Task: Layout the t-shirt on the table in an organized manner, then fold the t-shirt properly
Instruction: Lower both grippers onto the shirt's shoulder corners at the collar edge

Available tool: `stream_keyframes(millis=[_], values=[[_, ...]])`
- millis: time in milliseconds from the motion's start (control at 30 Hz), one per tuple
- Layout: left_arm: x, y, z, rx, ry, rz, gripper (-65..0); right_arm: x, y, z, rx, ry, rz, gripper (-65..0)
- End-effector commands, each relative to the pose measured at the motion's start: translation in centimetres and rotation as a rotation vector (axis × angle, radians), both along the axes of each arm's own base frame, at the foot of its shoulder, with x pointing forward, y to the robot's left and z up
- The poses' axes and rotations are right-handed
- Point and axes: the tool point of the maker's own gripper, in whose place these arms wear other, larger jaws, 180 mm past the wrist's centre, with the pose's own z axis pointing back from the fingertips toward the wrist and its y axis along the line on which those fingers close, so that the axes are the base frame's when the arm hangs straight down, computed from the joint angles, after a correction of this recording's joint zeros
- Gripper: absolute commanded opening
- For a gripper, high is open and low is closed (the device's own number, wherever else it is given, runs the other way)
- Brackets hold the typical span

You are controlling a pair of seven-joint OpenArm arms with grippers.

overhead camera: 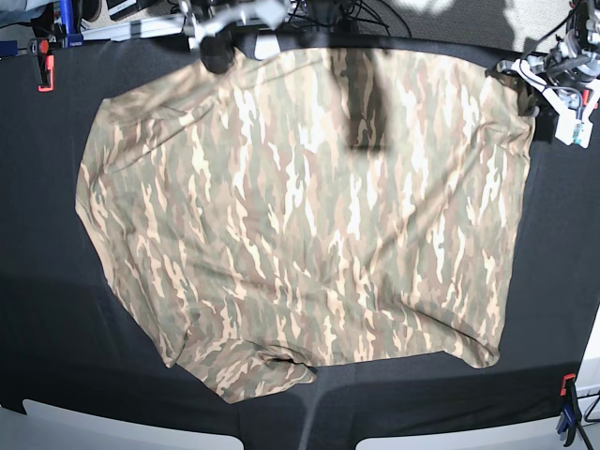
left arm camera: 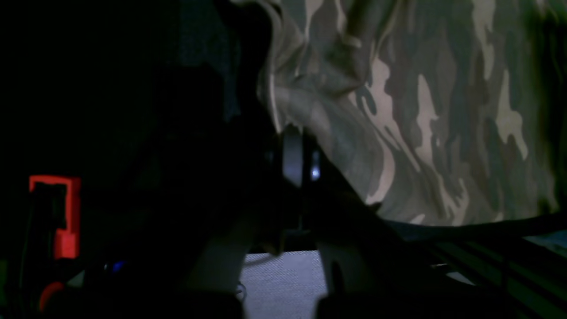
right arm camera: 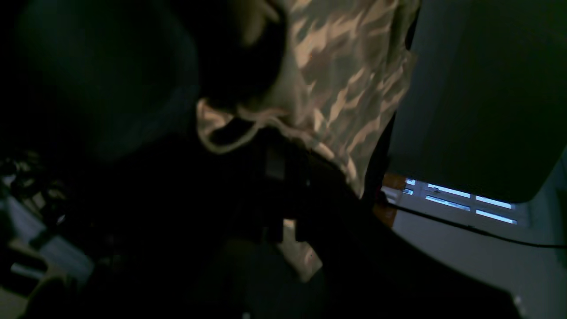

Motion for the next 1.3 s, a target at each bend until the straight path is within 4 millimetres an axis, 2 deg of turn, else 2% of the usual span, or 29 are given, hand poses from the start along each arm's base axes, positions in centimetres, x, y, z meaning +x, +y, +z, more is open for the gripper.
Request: stream_keyframes(millis=[0, 233, 333, 400, 467, 633, 700, 767, 900, 1033, 1133, 1267], values=[[0.8, 0.5, 1.1, 0.012, -0.053, 0.011, -65.0, 0.7, 0.5, 0.7, 0.018, -0.029, 0.012, -65.0], [1.9, 0.7, 1.7, 0.012, -0.096, 0.031, -65.0, 4.4, 1.1, 1.6, 0.036, -0.084, -0.003, -65.0], [1.9, 0.7, 1.7, 0.005, -0.098, 0.032, -65.0, 5.2, 1.1, 2.0, 0.032, -0.102, 0.001, -65.0], [2.1, 0.6, 1.9, 0.004, -0.108, 0.033, -65.0, 5.4, 1.1, 2.1, 0.033, -0.106, 0.001, -65.0], [2.1, 0.7, 1.9, 0.005, -0.113, 0.034, -65.0, 5.5, 1.9, 2.5, 0.055, -0.123, 0.036, -65.0], [1.7, 0.6, 1.5, 0.006, -0.078, 0.031, -65.0, 4.6, 5.0, 5.6, 0.202, -0.148, 0.09, -65.0], [1.4, 0.6, 1.3, 0.007, -0.062, 0.029, -65.0, 4.5, 5.4, 6.6, 0.257, -0.136, 0.077, -65.0], [1.3, 0.6, 1.2, 0.006, -0.053, 0.029, -65.0, 4.2, 5.3, 6.8, 0.301, -0.09, 0.056, -65.0], [1.3, 0.6, 1.2, 0.007, -0.053, 0.029, -65.0, 3.3, 4.6, 5.9, 0.312, 0.013, 0.041, -65.0], [1.4, 0.6, 1.2, 0.008, -0.055, 0.028, -65.0, 3.3, 4.4, 5.7, 0.306, 0.026, 0.039, -65.0], [2.1, 0.6, 1.6, 0.007, -0.075, 0.029, -65.0, 4.2, 3.8, 6.1, 0.302, 0.0, 0.014, -65.0], [3.9, 1.1, 2.5, 0.019, -0.121, 0.057, -65.0, 6.5, 1.5, 6.7, 0.291, -0.047, -0.069, -65.0]])
